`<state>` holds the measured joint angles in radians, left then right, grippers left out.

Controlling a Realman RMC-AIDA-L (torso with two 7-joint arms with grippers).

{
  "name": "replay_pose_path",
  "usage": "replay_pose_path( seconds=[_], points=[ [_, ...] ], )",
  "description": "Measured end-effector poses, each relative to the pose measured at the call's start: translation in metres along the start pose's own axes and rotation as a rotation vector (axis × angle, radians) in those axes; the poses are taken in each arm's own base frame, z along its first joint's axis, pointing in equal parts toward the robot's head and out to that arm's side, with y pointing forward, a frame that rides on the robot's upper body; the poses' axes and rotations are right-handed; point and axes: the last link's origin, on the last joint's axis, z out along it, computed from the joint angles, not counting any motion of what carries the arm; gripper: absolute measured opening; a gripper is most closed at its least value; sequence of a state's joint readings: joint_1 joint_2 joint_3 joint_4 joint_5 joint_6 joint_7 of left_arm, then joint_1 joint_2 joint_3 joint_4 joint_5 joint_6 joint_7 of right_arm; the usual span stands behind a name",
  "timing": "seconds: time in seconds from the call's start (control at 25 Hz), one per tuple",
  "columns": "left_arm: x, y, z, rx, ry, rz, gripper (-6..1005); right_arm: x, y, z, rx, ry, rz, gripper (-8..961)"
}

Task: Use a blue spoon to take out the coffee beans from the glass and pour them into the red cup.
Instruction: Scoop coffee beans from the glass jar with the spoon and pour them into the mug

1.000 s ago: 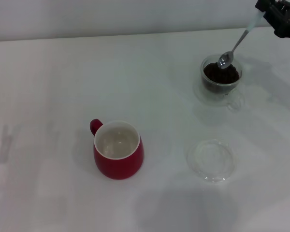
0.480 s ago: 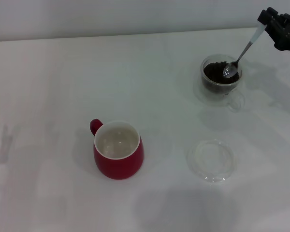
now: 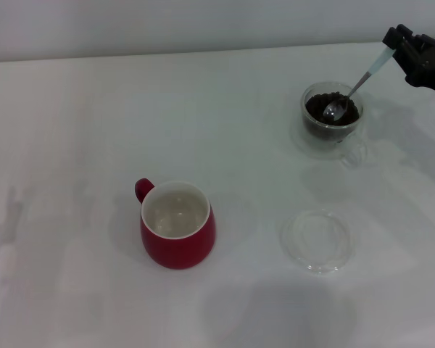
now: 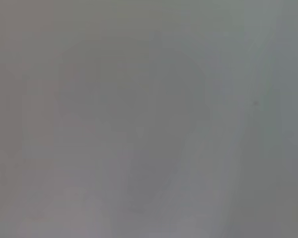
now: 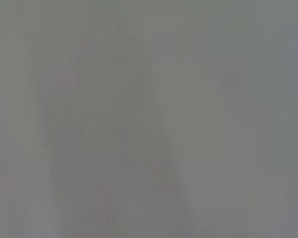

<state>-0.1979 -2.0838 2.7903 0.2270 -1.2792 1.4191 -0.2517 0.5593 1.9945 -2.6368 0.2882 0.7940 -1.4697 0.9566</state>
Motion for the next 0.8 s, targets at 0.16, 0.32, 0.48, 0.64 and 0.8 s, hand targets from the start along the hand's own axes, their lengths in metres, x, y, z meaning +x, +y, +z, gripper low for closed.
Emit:
replay_pose_path(
  seconds=[0.16, 0.32, 0.48, 0.64, 0.8],
  points=[
    [0.000, 0.000, 0.001, -0.001, 0.001, 0.000, 732, 0.004, 0.000, 0.000, 0.013, 0.009, 0.016, 145],
    [0.000, 0.000, 0.001, -0.002, 0.002, 0.000, 732, 0.007, 0.000, -0.002, 0.021, 0.015, 0.067, 145],
    [0.000, 0.000, 0.001, -0.002, 0.002, 0.000, 732, 0.008, -0.005, -0.005, 0.062, 0.008, 0.116, 144],
    [0.001, 0.000, 0.001, -0.002, 0.002, -0.001, 732, 0.010, -0.009, -0.011, 0.093, 0.005, 0.187, 145],
    [0.000, 0.000, 0.001, -0.001, 0.002, -0.001, 733, 0.011, -0.012, -0.013, 0.104, 0.009, 0.210, 145]
  ],
)
